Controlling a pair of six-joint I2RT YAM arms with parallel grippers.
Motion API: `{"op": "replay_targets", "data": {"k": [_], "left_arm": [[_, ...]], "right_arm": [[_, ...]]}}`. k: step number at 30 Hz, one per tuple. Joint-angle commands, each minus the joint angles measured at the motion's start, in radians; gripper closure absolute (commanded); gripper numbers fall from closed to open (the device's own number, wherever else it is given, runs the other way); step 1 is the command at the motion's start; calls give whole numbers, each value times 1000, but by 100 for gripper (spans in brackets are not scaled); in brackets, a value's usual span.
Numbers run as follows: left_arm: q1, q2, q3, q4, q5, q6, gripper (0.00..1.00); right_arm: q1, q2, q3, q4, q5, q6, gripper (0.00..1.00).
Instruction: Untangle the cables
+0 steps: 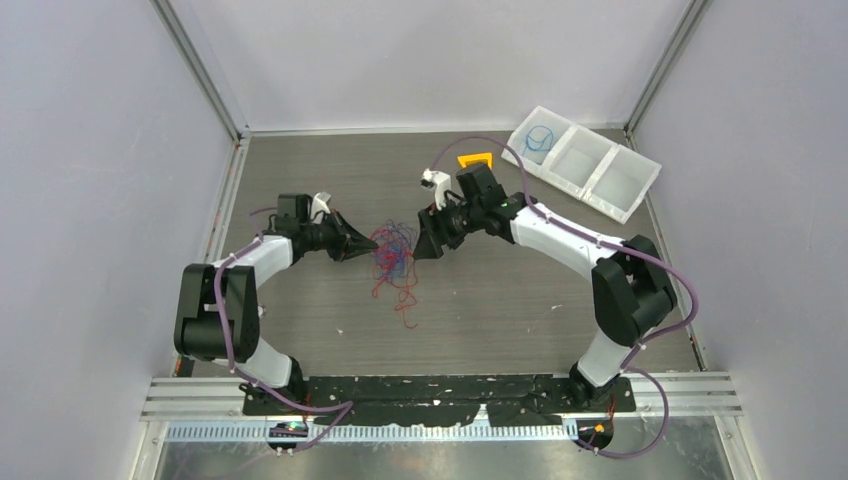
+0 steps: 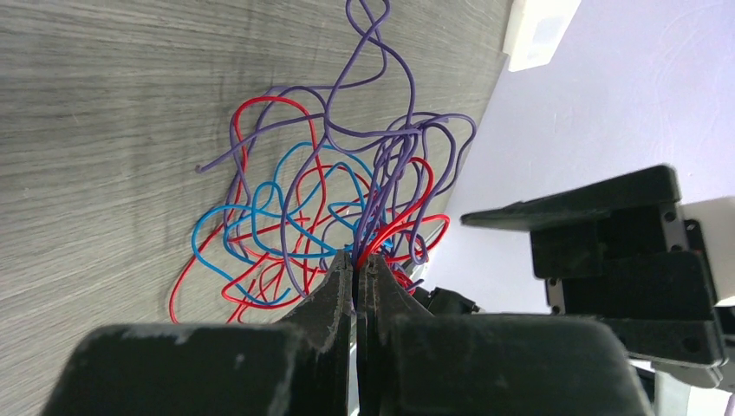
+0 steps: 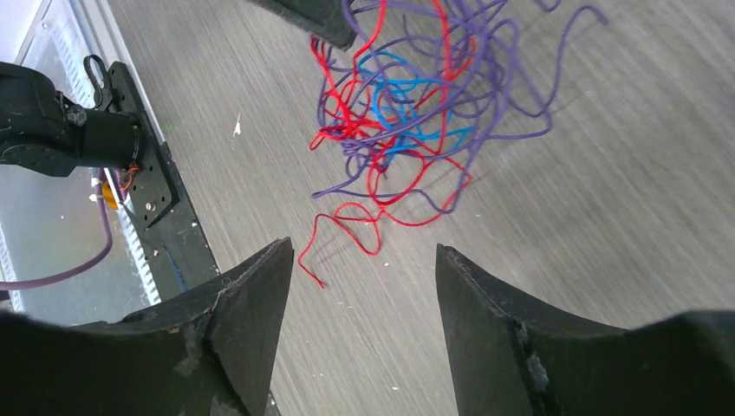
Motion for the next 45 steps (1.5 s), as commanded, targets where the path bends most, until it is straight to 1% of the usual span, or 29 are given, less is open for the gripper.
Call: {"op": "replay_targets", "data": {"k": [1, 6, 9, 11, 15, 18, 21, 23, 24, 25, 26, 27, 28, 31, 33, 35, 39, 45], "left_arm": [[17, 13, 4, 52, 1, -33, 100], [36, 41, 7, 56, -13, -43, 100], [42, 59, 9, 58, -12, -41, 100], [44, 65, 12, 58, -8, -40, 100], [50, 74, 14, 55, 4, -37, 100], [54, 80, 18, 54, 11, -35, 100], [54, 84, 21, 55, 14, -35, 100], [54, 85, 24, 51, 16, -29, 100], [54, 85, 26, 44, 14, -22, 100], [54, 85, 29, 33, 13, -13, 100], [54, 83, 33, 14, 9, 3, 100], [82, 80, 39, -9, 1, 22, 100], [91, 75, 44, -32, -9, 42, 100], [114, 62, 64, -112, -44, 115, 100], [135, 53, 75, -169, -78, 172, 100], [147, 43, 92, -239, -123, 254, 100], [157, 20, 106, -341, -206, 356, 100], [158, -6, 109, -396, -274, 434, 99]], "right_arm": [[63, -31, -39, 116, 53, 90, 34], [146, -39, -123, 173, 191, 177, 34], [219, -3, -134, 196, 277, 184, 32], [247, 21, -139, 213, 325, 190, 31], [291, 78, -110, 205, 450, 164, 31], [317, 118, -76, 161, 556, 140, 30], [334, 175, -39, 115, 610, 135, 30], [342, 193, -39, 104, 618, 138, 36], [343, 198, -40, 104, 619, 138, 48], [344, 198, -43, 102, 619, 133, 56], [343, 190, -46, 91, 618, 128, 74], [340, 181, -49, 84, 610, 113, 84], [337, 151, -55, 62, 600, 101, 92], [286, 50, -78, 13, 515, 49, 94], [235, -78, -83, -47, 465, 11, 95], [182, -168, -66, -101, 432, -37, 94], [59, -314, -22, -143, 417, -123, 95], [-138, -404, 151, -168, 449, -134, 95]]}}
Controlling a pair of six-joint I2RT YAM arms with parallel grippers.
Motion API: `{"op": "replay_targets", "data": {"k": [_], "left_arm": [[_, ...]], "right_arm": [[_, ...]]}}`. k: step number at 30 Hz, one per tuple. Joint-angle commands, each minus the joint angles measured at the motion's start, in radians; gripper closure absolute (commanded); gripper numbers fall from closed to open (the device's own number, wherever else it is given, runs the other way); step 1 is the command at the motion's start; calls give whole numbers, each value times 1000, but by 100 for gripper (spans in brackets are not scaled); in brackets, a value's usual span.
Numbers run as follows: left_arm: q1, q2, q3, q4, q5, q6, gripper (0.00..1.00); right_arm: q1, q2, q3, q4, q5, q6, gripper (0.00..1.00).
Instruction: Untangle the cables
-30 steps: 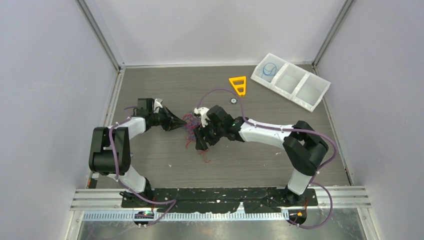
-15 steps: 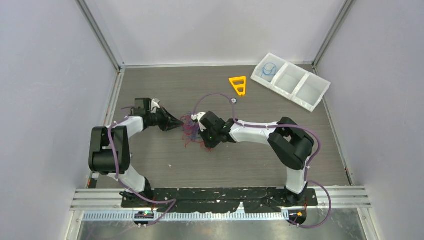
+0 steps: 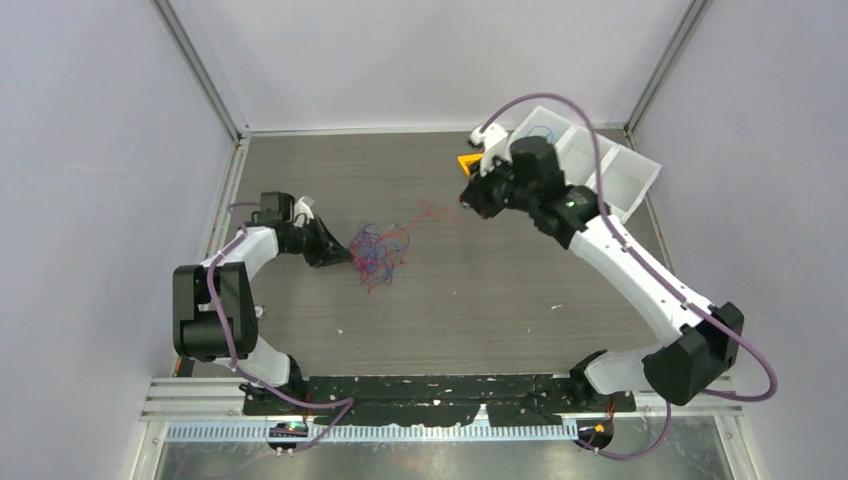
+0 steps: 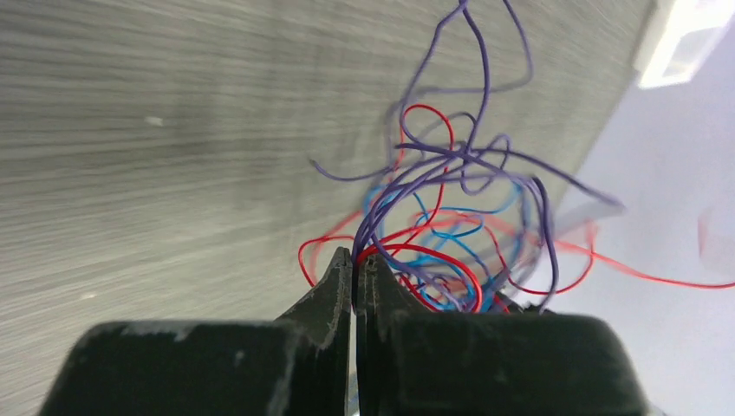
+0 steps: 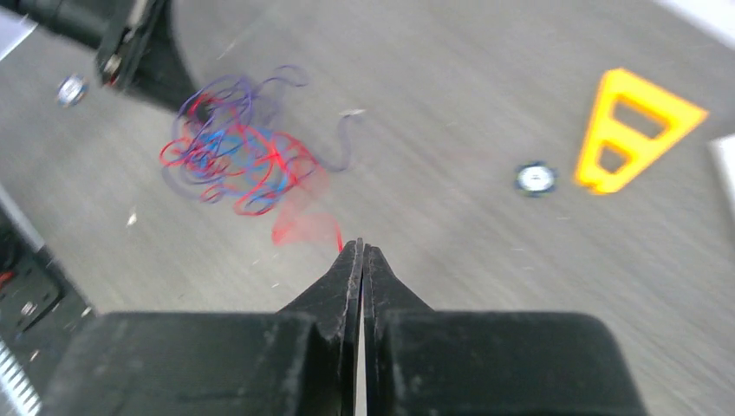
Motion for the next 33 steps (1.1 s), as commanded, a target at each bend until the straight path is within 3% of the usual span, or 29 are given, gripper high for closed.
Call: {"op": "replay_targets", "data": {"k": [1, 7, 10, 12, 13, 15, 17, 21, 24, 30, 33], "left_arm": [[36, -28, 31, -75, -191, 129, 99], [36, -12, 51, -103, -223, 181, 99], [35, 8, 66, -91, -117, 205, 91], [28, 19, 78, -94, -71, 217, 87], [26, 21, 82, -100, -64, 217, 87], [26, 24, 83, -103, -47, 211, 88], [26, 29, 81, -100, -35, 212, 89], [1, 45, 99, -121, -1, 265, 91], [-37, 71, 137, -162, 11, 331, 99], [-113, 132, 219, -214, 109, 387, 100], [-116, 162, 230, -188, 188, 355, 100]], "right_arm": [[-155, -81, 140, -55, 75, -52, 95], [-243, -128, 275, -2, 115, -98, 95], [-250, -108, 301, -50, 41, -173, 95], [-251, -79, 277, -130, -160, -205, 84], [-246, -65, 254, -154, -211, -212, 67], [-213, -42, 156, -162, -293, -256, 48], [-141, 4, 83, -167, -294, -345, 41], [8, 132, 1, -80, -240, -511, 38], [69, 253, -19, 15, -222, -557, 34], [80, 423, 17, 54, -205, -675, 21], [81, 453, 19, 63, -246, -710, 21]]}}
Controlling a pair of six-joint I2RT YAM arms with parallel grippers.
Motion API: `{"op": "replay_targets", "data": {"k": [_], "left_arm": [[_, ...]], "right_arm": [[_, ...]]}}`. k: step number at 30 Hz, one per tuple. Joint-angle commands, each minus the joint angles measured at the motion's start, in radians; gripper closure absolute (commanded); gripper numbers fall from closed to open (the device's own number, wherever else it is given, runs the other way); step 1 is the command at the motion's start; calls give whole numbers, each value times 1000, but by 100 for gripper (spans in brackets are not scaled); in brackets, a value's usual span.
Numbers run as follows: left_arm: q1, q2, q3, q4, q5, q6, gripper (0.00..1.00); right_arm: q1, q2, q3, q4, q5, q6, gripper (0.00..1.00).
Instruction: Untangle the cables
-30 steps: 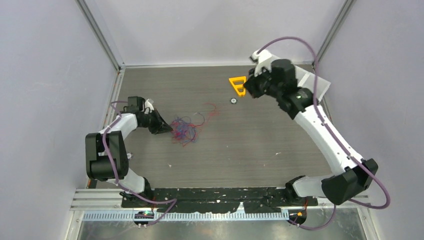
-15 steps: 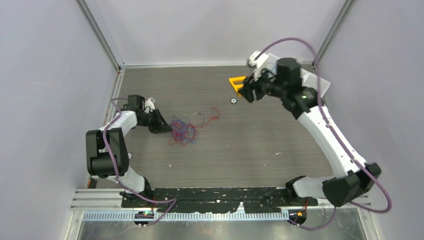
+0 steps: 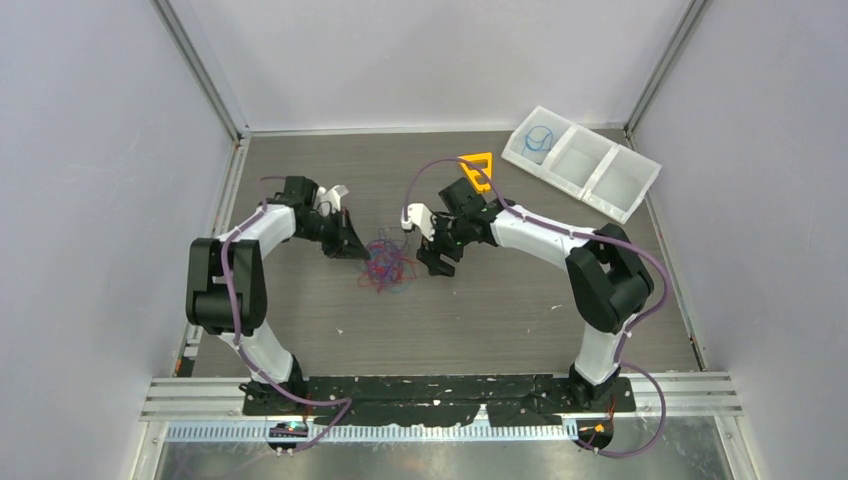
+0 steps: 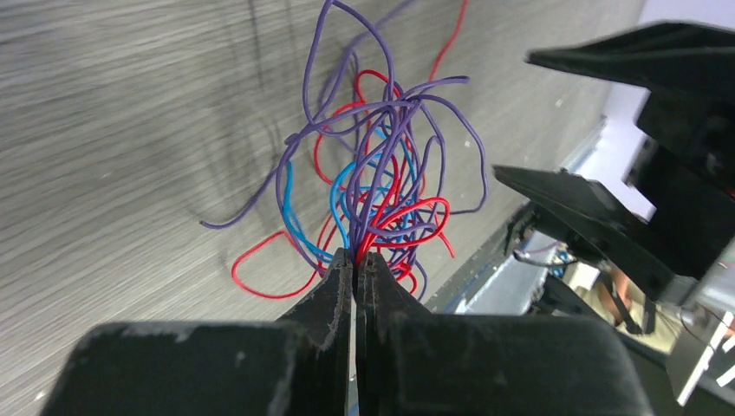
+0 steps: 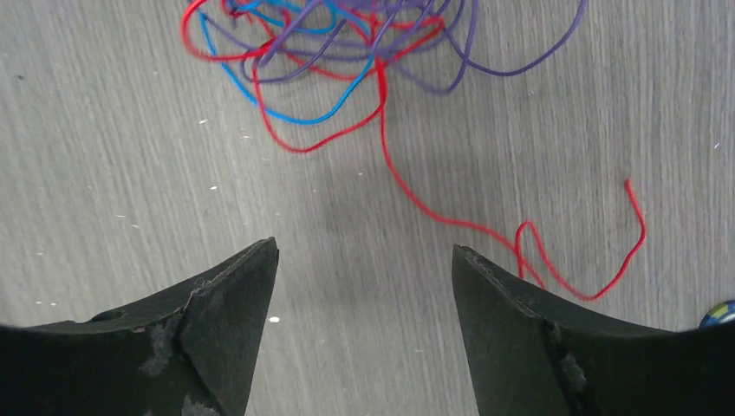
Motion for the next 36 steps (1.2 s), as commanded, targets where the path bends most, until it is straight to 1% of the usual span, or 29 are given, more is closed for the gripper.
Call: {"op": "replay_targets", "data": {"k": [1, 6, 12, 14, 17, 19, 23, 25, 26, 27, 28, 29, 30, 31, 32, 33, 34, 36], "left_arm": [[-14, 43, 44, -7, 174, 6, 100], [-13, 81, 50, 38, 328, -65, 100], [-13, 76, 42, 67, 408, -101, 100], [-13, 69, 31, 87, 442, -122, 100], [-13, 58, 20, 95, 480, -135, 100], [-12, 51, 14, 93, 509, -140, 100], [-10, 33, 10, 81, 548, -143, 100], [-10, 24, 8, 72, 566, -144, 100], [-10, 20, 6, 65, 573, -142, 100], [-8, 13, 7, 55, 578, -135, 100], [-6, 10, 9, 43, 581, -124, 100], [-1, 6, 11, 27, 582, -112, 100], [5, 2, 14, 8, 583, -96, 100], [11, 1, 18, -12, 584, -80, 100], [17, 1, 24, -35, 584, -61, 100], [22, 2, 33, -64, 580, -37, 100], [24, 3, 42, -97, 574, -8, 100], [32, 0, 53, -142, 540, 34, 100]], "right_arm": [[-6, 22, 46, 92, -45, -95, 22], [-5, 46, 26, 146, -100, -78, 27], [-4, 88, -7, 175, -124, -98, 30], [-4, 111, 1, 178, -114, -85, 33], [-5, 129, 19, 173, -122, -60, 35], [-5, 128, 6, 194, -130, -39, 35], [-10, 106, -59, 276, -160, -7, 40], [-13, 85, -103, 345, -169, 18, 45], [-13, 73, -116, 387, -170, 32, 51], [-13, 69, -135, 404, -170, 38, 54], [-13, 64, -140, 424, -169, 44, 62], [-16, 60, -151, 429, -167, 45, 66], [-18, 58, -157, 436, -165, 44, 73], [-25, 52, -170, 439, -163, 44, 76], [-30, 49, -176, 441, -163, 45, 85], [-37, 42, -186, 442, -159, 46, 89], [-40, 38, -189, 442, -153, 50, 93], [-49, 19, -193, 442, -136, 69, 94]]}}
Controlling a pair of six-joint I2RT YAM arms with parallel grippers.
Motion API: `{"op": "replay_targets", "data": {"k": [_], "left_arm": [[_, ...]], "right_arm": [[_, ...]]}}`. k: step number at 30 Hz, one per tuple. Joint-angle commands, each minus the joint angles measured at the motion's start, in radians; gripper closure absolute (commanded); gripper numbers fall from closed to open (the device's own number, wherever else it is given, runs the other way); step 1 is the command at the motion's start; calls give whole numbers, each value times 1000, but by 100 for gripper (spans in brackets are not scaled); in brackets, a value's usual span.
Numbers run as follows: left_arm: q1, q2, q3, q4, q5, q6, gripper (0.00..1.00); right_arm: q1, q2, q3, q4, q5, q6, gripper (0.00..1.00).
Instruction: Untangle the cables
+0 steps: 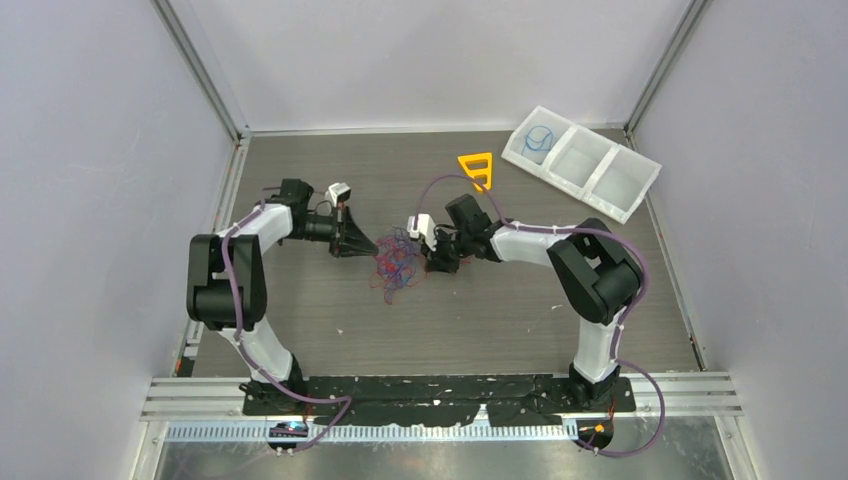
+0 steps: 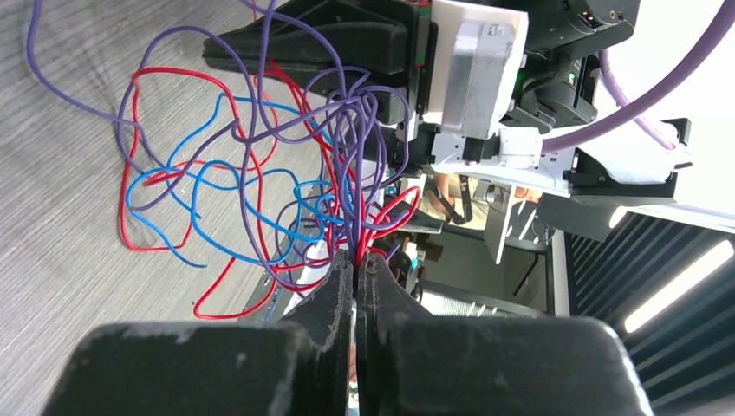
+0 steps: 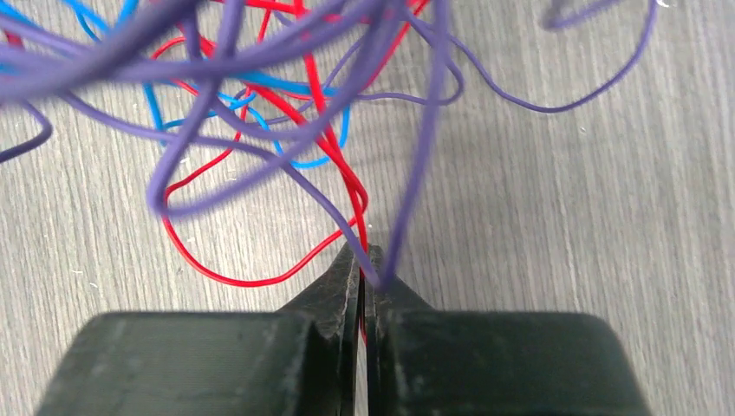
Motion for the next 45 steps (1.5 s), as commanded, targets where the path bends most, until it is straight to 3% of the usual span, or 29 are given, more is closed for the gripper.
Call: {"op": "replay_targets", "data": {"k": [1, 6, 8, 10, 13, 15, 16, 19, 29, 33, 36, 41, 45], "left_arm": [[22, -49, 43, -134, -17, 113, 100], [111, -124, 19, -64, -277, 114, 73], [129, -163, 14, -58, -404, 154, 66], [130, -205, 21, -70, -506, 237, 51], [130, -308, 10, -12, -533, 357, 28], [127, -437, -60, 147, -460, 352, 2], [123, -496, -114, 279, -435, 316, 1], [57, -623, -229, 630, -456, 229, 0], [-274, -623, -215, 893, -555, 289, 0], [-331, -572, -231, 934, -632, 302, 1], [-326, -526, -234, 867, -671, 283, 15], [-310, -556, -410, 877, -682, 332, 41], [-296, -542, -475, 848, -702, 293, 49]], "right_arm": [[-26, -97, -10, 61, 15, 41, 95], [-60, -233, -12, 61, 100, 157, 94], [-71, -306, -7, 57, 106, 210, 95], [-73, -368, 3, 33, 94, 233, 95], [-66, -434, 25, -4, 65, 255, 95], [-56, -448, 57, -33, 38, 259, 94], [-50, -456, 73, -37, 33, 261, 95], [-36, -481, 101, -40, 17, 267, 95], [12, -513, 249, -53, -13, 371, 95], [63, -524, 311, -41, -18, 416, 95], [77, -538, 336, 2, 11, 474, 94], [64, -575, 395, 55, 94, 547, 95], [56, -584, 474, 118, 124, 650, 95]]}}
